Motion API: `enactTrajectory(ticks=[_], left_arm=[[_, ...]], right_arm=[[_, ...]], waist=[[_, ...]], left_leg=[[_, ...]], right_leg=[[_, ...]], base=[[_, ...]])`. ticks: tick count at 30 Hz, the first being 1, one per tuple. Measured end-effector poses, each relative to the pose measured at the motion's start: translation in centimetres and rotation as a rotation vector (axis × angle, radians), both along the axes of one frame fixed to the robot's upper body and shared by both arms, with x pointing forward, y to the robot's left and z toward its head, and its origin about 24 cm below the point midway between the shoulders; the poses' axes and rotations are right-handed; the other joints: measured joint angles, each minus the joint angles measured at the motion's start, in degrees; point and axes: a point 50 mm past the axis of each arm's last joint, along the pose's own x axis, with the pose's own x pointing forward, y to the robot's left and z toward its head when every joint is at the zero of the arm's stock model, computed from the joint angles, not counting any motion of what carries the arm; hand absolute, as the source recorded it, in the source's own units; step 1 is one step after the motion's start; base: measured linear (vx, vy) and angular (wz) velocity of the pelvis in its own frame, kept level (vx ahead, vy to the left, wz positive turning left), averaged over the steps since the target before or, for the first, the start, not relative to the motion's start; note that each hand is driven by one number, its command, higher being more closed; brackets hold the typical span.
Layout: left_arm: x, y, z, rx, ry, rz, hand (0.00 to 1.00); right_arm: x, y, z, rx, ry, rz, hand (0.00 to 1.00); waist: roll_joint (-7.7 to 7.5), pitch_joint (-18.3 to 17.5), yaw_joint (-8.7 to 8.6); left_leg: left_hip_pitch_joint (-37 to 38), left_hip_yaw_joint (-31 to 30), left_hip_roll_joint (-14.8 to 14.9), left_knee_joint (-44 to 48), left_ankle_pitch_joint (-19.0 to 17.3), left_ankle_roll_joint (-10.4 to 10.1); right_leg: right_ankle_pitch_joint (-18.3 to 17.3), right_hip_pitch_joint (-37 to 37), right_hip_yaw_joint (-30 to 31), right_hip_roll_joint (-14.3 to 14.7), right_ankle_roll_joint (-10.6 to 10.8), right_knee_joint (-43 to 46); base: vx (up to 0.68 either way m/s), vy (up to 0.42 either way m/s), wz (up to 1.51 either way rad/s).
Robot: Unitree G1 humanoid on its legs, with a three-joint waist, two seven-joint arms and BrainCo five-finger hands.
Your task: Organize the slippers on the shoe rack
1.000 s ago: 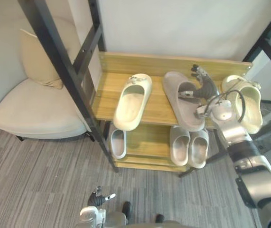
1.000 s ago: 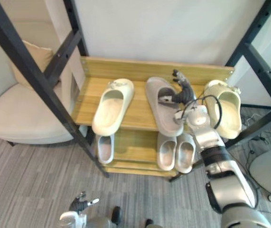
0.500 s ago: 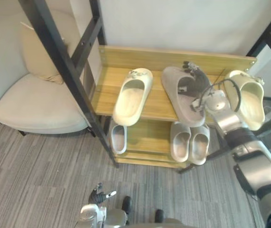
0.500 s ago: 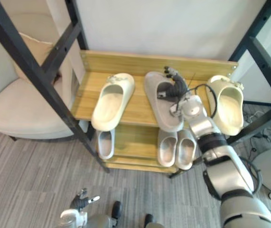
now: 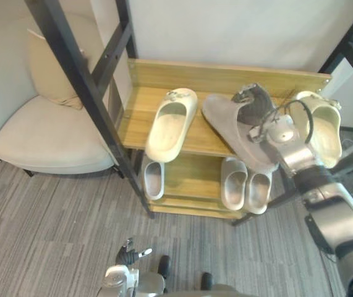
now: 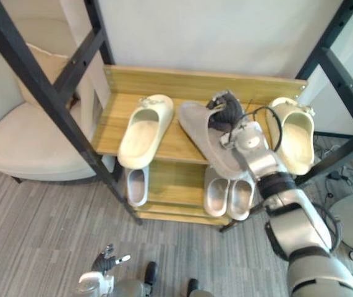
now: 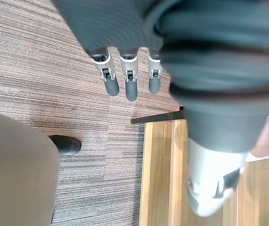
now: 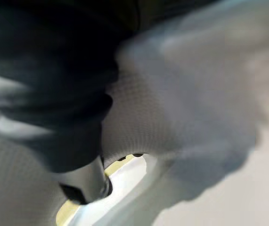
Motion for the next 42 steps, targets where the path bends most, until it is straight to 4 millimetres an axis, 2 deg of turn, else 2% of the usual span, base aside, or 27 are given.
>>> enactTrajectory(ticks=[5,9,13,19,23,25,31,32,35,37,39,40,42], left_arm=[[-0.2,0.1,-0.1,0.001,0.009,0.003,0.0],[-0.6,0.3,-0.2,0.005,0.023,0.003,0.0],[-0.9,0.3,-0.3,0.003,0.04,0.001,0.0],[-1.8,0.4,-0.8,-0.001,0.079,0.002,0.0],[-2.3,0.4,-0.9,-0.002,0.092,0.004,0.0],[-2.4,0.4,-1.0,-0.004,0.097,-0.002,0.0],[-2.9,0.1,-1.3,-0.006,0.125,-0.034,0.0],[-2.9,0.1,-1.3,-0.006,0.124,-0.035,0.0],[-2.0,-0.1,-1.0,-0.01,0.097,-0.042,0.0],[-0.4,-0.4,-0.4,-0.019,0.044,-0.041,0.0],[0.9,-0.9,0.1,-0.04,-0.002,-0.03,0.0],[1.7,-1.1,0.5,-0.055,-0.039,-0.015,0.0],[2.5,-1.4,1.0,-0.075,-0.073,-0.002,0.0]], right_arm=[[-2.3,-0.1,-0.7,0.084,-0.041,0.041,1.0],[-4.8,0.1,-0.3,0.139,-0.121,0.094,1.0],[-6.6,0.0,0.0,0.181,-0.17,0.128,1.0],[-9.6,0.6,-0.8,0.31,-0.214,0.181,1.0],[-11.5,1.3,-2.2,0.375,-0.195,0.227,1.0],[-12.5,1.5,-3.6,0.429,-0.155,0.229,1.0],[-15.4,1.7,-9.4,0.512,0.078,0.186,1.0],[-15.5,1.8,-9.5,0.512,0.086,0.187,1.0],[-15.1,2.7,-10.8,0.481,0.145,0.204,1.0],[-14.6,3.8,-11.3,0.465,0.178,0.23,1.0],[-14.3,4.6,-11.2,0.446,0.177,0.25,1.0],[-14.1,5.1,-11.0,0.448,0.171,0.26,1.0],[-13.7,5.3,-10.6,0.455,0.15,0.252,1.0]], waist=[[0.0,-0.01,-0.98],[-0.07,-0.13,-2.48],[-0.02,-0.52,-3.15],[-0.09,-3.0,-4.31],[0.02,-4.06,-4.92],[0.07,-4.49,-5.01],[1.47,-5.45,-6.02],[1.55,-5.41,-6.02],[2.58,-2.81,-5.94],[3.65,0.78,-5.87],[4.16,3.28,-5.79],[4.72,4.38,-5.39],[4.97,5.75,-5.16]], left_leg=[[0.14,0.22,-0.06,0.01,0.01,0.01],[0.7,0.52,-0.4,0.02,0.01,0.02],[0.8,0.82,-0.48,0.12,0.01,0.02],[0.99,1.33,-0.4,0.18,0.0,0.0],[1.49,1.79,-0.31,-0.1,-0.01,-0.11],[1.74,2.17,-0.27,-0.21,-0.22,-0.41],[1.65,2.53,-0.34,-0.03,-0.41,-0.64],[1.62,2.57,-0.33,0.03,-0.43,-0.66],[-3.48,3.64,-0.41,8.63,-3.61,-0.34],[-10.68,4.54,-0.34,19.93,-7.93,-0.36],[-15.91,5.18,-0.16,27.38,-10.7,-0.48],[-20.97,5.47,0.2,33.69,-13.23,-0.68],[-24.54,5.48,0.34,38.89,-15.49,-1.38]], right_leg=[[-0.01,0.04,0.1,-0.1,0.03,0.06],[-0.65,0.56,0.21,-0.49,0.97,0.06],[-0.76,0.64,0.39,-0.58,1.11,-0.07],[-1.13,0.62,0.68,-0.65,0.91,0.11],[-1.67,0.59,0.82,-0.69,0.7,0.63],[-2.19,0.26,1.1,-0.72,0.81,1.27],[-2.19,0.18,1.32,-0.78,0.95,1.01],[-2.2,0.12,1.35,-0.78,0.95,1.1],[-4.28,-4.27,2.23,-0.93,0.81,7.97],[-8.32,-11.2,2.98,-0.94,0.69,18.46],[-11.29,-16.4,3.21,-1.03,0.42,26.0],[-13.76,-21.17,3.37,-0.98,0.28,32.16],[-16.28,-24.69,3.41,-1.01,-0.21,37.43]], base=[[-0.01,-0.01,-0.02],[-0.03,-0.033,-0.04],[-0.03,-0.031,-0.04],[-0.03,-0.033,-0.04],[-0.03,-0.028,-0.04],[-0.04,-0.029,-0.08],[-0.01,-0.015,-0.03],[-0.02,-0.023,-0.05],[-0.06,-0.019,-0.1],[-0.19,-0.043,-0.07],[-0.23,-0.05,0.02],[-0.22,-0.032,0.03],[-0.2,-0.019,0.03]])
